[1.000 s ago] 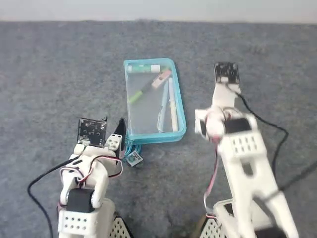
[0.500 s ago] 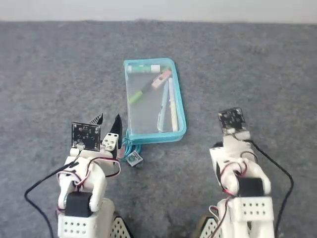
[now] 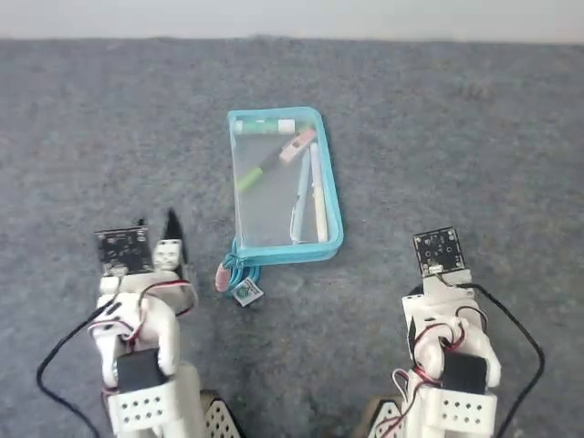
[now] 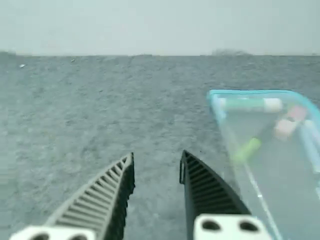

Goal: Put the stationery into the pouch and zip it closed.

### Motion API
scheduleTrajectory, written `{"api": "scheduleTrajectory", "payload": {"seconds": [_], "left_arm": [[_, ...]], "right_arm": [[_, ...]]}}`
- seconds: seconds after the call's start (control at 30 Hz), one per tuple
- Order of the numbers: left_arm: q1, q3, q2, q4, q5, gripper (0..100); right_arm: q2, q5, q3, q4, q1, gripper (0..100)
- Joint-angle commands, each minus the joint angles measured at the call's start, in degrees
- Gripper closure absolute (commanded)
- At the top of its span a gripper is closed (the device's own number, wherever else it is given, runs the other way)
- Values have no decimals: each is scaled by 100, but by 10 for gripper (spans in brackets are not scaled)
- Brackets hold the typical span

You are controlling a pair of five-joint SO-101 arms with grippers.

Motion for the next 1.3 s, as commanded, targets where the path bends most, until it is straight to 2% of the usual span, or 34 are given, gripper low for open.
{"api": "scheduleTrajectory", "payload": {"seconds": [0.0, 0.1, 0.33, 0.43, 0.53, 0.63, 0.73, 1.27], "left_arm": [[-1090, 4, -88, -316, 26, 855], [-1477, 4, -70, -141, 26, 855], [-2268, 4, -88, 1134, 35, 855], [-2488, 4, -88, 1908, 35, 855], [-2523, -4, -105, 3138, 35, 857], [-2523, -4, -105, 2866, 44, 856], [-2523, -4, -105, 3095, 53, 856], [-2523, -4, -105, 3068, 62, 856]], "right_arm": [[-31, 88, 114, 31, 31, 992], [-92, 88, 220, 75, 66, 992], [-92, 88, 220, 92, 57, 992], [-92, 88, 220, 92, 48, 992], [-92, 88, 220, 92, 48, 992], [-92, 79, 220, 92, 40, 992], [-92, 79, 220, 92, 40, 992], [-92, 79, 220, 92, 40, 992]]}}
